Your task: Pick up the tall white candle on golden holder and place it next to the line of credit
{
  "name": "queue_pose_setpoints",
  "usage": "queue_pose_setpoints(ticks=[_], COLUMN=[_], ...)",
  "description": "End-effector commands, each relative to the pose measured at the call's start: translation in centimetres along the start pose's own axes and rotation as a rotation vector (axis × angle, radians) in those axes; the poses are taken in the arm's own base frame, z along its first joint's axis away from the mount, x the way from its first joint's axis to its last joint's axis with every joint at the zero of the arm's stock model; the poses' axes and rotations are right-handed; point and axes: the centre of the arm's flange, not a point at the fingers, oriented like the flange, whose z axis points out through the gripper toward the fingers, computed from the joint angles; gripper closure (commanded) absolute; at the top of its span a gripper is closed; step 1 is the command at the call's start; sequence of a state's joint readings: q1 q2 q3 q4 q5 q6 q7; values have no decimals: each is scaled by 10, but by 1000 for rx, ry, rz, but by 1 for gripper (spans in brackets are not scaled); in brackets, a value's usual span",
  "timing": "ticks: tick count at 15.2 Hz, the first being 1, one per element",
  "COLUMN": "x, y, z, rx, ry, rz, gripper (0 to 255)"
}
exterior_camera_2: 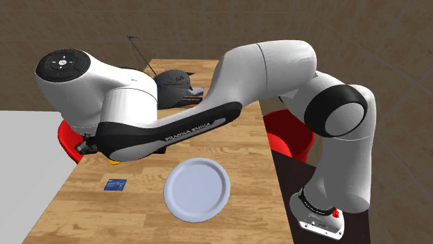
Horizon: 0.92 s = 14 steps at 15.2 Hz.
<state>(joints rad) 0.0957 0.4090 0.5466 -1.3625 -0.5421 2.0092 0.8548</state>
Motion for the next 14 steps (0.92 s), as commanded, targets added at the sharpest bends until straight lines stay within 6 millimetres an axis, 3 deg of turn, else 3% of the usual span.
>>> queue_pose_setpoints(ticks=[1,3,14], x=[8,16,-9], y=[-24,-42,-43], z=[5,8,61], rx=[-2,-2,-2], ry=[0,0,0], rz=[2,2,2], gripper=[255,255,255])
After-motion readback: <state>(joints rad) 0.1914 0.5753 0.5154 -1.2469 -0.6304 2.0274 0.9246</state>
